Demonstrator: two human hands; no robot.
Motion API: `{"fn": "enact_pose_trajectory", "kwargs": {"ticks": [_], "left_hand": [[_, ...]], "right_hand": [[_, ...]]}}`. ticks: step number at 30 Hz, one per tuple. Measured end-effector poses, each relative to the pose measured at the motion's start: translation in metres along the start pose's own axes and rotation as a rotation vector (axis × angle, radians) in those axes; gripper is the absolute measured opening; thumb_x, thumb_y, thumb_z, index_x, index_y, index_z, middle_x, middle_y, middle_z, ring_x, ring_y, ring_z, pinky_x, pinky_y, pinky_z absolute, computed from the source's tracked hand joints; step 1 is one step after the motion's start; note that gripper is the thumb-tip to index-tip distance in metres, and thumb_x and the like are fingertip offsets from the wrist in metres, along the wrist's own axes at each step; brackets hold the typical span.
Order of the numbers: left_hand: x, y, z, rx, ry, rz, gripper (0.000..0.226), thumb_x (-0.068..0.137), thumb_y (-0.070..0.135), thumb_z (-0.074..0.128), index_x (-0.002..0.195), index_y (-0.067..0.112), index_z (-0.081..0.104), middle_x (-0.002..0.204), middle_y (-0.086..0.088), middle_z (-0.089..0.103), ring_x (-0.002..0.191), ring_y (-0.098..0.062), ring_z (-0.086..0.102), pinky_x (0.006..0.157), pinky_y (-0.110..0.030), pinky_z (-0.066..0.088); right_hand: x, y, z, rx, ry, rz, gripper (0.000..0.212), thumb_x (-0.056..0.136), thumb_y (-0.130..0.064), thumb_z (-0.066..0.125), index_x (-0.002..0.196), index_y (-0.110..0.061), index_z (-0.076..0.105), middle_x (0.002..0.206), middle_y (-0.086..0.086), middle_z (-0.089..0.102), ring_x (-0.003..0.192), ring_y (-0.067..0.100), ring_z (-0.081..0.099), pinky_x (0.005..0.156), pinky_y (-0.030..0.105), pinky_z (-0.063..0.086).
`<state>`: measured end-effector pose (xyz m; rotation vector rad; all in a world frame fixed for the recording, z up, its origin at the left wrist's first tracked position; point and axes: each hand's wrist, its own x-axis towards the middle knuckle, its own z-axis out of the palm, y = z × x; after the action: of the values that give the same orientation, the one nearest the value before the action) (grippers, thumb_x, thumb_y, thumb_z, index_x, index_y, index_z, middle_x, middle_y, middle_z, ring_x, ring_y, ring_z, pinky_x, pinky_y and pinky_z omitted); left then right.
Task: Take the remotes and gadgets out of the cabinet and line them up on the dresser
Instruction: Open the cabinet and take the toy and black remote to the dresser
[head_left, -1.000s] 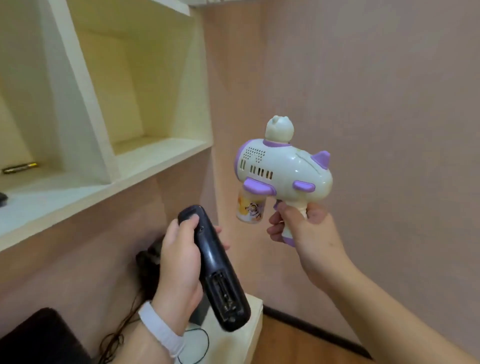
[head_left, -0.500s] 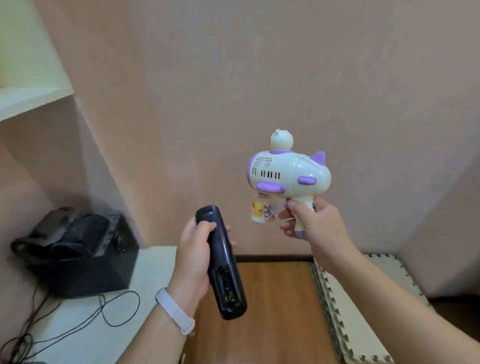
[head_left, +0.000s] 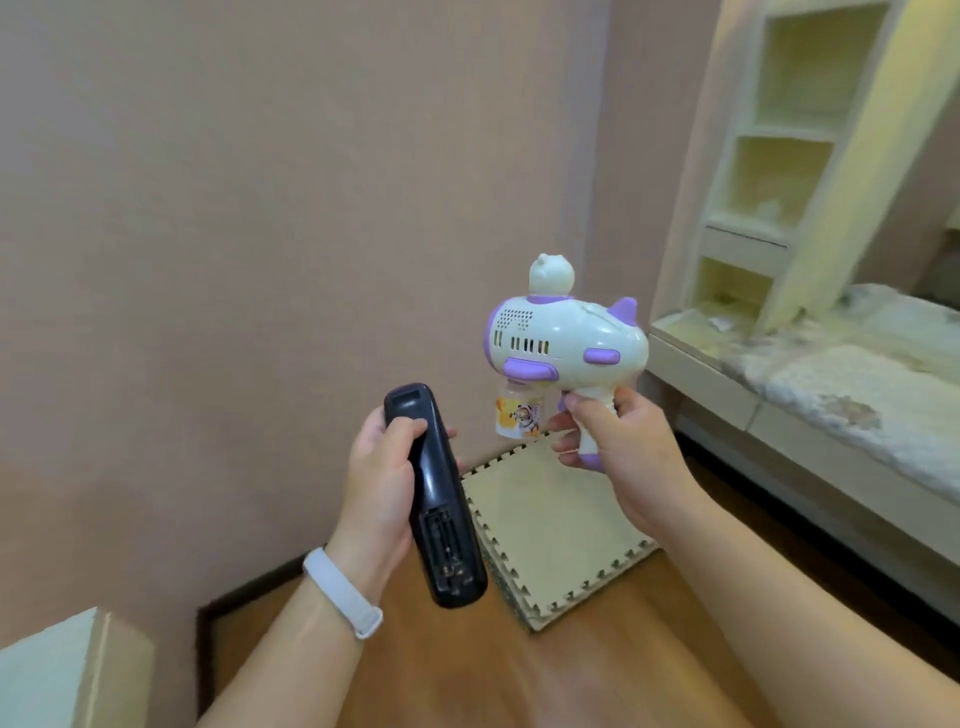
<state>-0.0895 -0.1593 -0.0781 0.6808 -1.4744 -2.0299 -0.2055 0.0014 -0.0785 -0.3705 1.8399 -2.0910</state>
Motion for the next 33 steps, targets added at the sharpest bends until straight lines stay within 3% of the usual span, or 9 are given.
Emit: {"fn": "enact_pose_trajectory", "kwargs": {"ticks": [7,13,23,33], "left_hand": [[-0.040,-0.048,0.145,0.141,-0.296,-0.070,0.022,0.097,0.011,0.045,0.112,0.019,0.059,0.093,-0.015,0.068,0.064,-0.027,0.067,0.058,-0.039,0.052],[-0.057,-0.073,0.236,0.184,-0.463,-0.119,0.019,0.097,0.010,0.043,0.111,0.012,0.057,0.090,-0.013,0.069,0.061,-0.026,0.067,0.053,-0.034,0.053],[-0.037,-0.132,0.352,0.157,-0.689,-0.231,0.019,0.095,0.009,0.045,0.110,0.008,0.056,0.088,-0.014,0.068,0.062,-0.030,0.064,0.051,-0.035,0.052],[0.090,-0.163,0.456,0.096,-0.765,-0.326,0.014,0.097,0.012,0.046,0.108,0.010,0.055,0.092,-0.018,0.064,0.064,-0.031,0.065,0.050,-0.036,0.051]], "right_hand": [[-0.031,-0.018,-0.157,0.046,0.262,-0.036,0.004,0.091,-0.011,0.061,0.094,-0.009,0.064,0.068,0.004,0.070,0.060,0.019,0.060,0.063,0.035,0.054],[-0.057,-0.020,-0.251,0.086,0.489,-0.057,0.009,0.092,-0.019,0.063,0.099,-0.016,0.064,0.080,0.007,0.074,0.067,0.019,0.066,0.070,0.038,0.058],[-0.062,-0.007,-0.347,0.046,0.777,-0.025,0.009,0.091,-0.020,0.063,0.098,-0.015,0.064,0.074,0.005,0.073,0.066,0.018,0.065,0.066,0.034,0.056],[0.059,-0.003,-0.406,0.020,0.912,0.044,0.012,0.091,-0.018,0.060,0.100,-0.013,0.065,0.081,0.010,0.071,0.065,0.016,0.063,0.064,0.032,0.052]]}}
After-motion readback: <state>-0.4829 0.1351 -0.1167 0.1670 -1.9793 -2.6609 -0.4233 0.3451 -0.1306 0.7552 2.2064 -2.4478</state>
